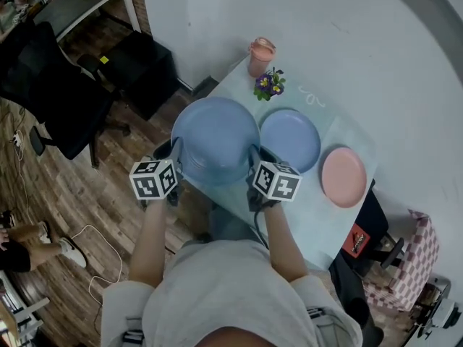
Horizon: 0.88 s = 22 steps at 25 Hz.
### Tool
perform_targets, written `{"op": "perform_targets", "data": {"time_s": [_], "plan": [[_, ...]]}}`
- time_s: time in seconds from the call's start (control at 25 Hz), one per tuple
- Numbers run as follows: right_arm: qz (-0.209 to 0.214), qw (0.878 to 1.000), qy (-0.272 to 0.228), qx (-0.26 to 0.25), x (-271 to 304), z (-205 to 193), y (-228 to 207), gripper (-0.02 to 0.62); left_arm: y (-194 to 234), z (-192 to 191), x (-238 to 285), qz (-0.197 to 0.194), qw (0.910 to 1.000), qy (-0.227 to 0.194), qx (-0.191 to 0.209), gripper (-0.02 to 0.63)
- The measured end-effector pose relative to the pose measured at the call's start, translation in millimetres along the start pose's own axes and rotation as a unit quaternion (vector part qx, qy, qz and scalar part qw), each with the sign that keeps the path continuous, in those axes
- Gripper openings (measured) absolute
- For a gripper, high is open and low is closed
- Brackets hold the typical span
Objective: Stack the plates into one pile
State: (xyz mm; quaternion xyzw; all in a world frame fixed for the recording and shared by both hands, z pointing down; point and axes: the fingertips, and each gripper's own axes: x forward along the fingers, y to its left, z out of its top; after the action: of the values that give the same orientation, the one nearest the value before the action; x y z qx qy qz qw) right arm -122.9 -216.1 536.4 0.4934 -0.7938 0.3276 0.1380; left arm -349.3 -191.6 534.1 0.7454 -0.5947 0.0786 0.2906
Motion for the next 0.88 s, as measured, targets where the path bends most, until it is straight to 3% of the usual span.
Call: {"op": "perform_targets", "data": {"time_s": [0.36, 0.88], "plan": [[-0.053, 0.998, -0.042, 0.020, -69, -10, -28, 0.040, -59, -8, -6, -0.066, 0.9974, 0.007, 0.030, 0.043], [-0.113, 0.989, -0.086, 0.046, -146, -9, -67, 0.041, -138, -7, 1, -0.152, 0.9863, 0.020, 0.061, 0.044]]}}
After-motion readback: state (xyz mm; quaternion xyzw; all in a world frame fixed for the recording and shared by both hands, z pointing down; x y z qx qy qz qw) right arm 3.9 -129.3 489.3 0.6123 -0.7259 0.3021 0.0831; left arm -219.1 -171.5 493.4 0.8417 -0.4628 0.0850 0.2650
